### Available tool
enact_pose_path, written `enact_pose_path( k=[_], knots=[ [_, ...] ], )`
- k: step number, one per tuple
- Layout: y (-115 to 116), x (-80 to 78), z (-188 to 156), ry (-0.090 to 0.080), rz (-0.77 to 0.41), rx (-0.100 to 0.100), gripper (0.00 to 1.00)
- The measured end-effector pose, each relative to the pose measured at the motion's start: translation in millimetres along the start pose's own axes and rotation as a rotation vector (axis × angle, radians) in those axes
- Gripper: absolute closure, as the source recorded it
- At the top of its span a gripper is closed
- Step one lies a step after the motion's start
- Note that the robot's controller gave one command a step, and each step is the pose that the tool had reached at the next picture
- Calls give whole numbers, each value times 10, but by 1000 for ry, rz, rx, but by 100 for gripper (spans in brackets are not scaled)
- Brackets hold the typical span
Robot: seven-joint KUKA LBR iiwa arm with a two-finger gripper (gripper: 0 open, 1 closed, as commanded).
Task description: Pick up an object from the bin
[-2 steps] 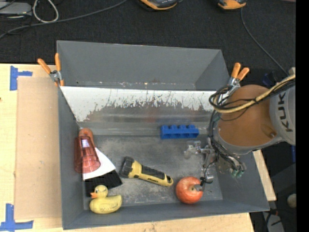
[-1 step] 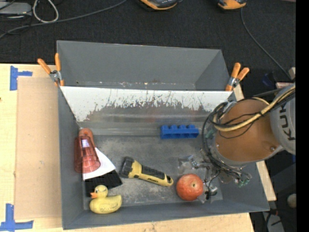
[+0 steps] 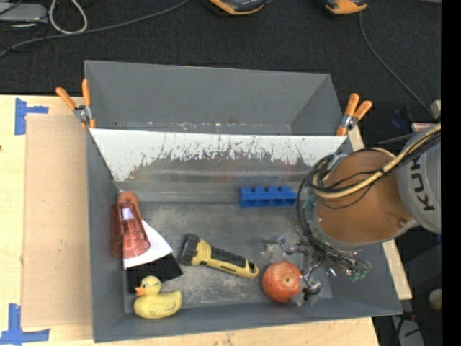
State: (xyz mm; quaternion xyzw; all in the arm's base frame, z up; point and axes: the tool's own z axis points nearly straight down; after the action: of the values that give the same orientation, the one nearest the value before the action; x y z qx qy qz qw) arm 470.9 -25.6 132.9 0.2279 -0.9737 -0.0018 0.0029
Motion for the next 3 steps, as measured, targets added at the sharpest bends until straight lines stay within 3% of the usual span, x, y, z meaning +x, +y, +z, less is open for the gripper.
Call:
enact_pose_path(
  k=[1, 2, 3],
  knots=[
    [-138, -38, 617, -28, -103, 14, 0],
    [-61, -38, 595, -28, -203, 18, 100],
    [-60, -38, 593, -29, -204, 18, 100]
  ],
)
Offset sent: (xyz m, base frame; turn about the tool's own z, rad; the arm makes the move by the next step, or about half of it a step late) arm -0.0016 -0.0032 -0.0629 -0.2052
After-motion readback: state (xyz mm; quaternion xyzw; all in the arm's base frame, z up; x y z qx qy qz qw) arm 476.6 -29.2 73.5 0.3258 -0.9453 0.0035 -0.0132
